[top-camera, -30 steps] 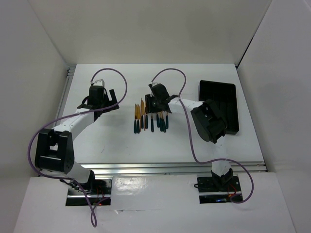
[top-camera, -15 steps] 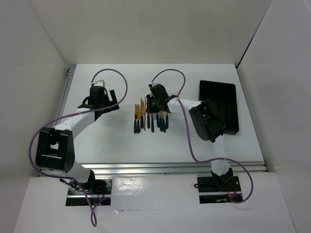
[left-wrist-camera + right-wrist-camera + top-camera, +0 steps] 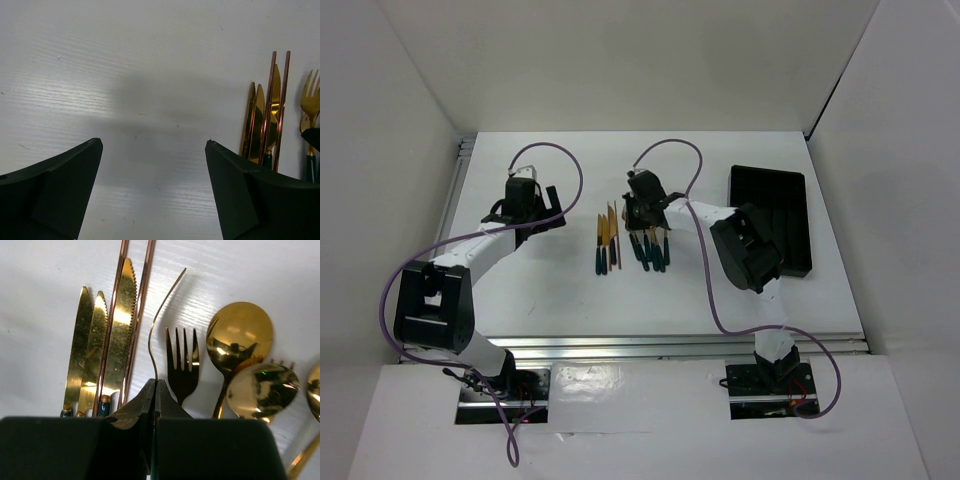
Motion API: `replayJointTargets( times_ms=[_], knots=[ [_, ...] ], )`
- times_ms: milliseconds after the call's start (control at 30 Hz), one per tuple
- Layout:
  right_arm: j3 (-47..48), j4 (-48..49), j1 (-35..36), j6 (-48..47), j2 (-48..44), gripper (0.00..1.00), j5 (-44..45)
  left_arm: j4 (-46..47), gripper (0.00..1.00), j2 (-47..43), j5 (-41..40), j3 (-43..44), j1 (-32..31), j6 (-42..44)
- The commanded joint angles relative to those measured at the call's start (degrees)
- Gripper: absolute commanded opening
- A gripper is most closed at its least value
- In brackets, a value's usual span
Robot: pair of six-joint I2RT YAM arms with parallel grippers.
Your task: Sort the eating utensils into containers
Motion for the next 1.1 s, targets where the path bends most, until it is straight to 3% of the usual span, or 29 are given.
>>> replayJointTargets(
  times_ms=[0,167,567,800,1067],
  knots=[
    [0.0,-0.8,0.5,-1.3,-8.7,0.02,3.1,1.7,0.99,0.3,0.1,0.8,0.3,-1.3],
    [-3.5,-1.3,-0.2,-3.4,-16.9,0.02,9.0,1.7,0.99,-0.3,0.1,0.8,0.3,-1.3],
    [-16.2,-3.6,-19.1,-6.9,-33.6,0.02,18.2,1.7,0.99,-0.3,0.6,0.8,0.3,-1.3],
    [-21.7,-2.4,-27.8,-9.9,-33.5,0.02,15.1,1.7,0.99,0.3,1.1,0.8,0.3,-1.3],
    [-21.7,-2.4,-29.5,-17.1,-28.9,0.02,12.9,1.7,0.99,0.8,1.1,0.8,0.3,-1.3]
  ],
)
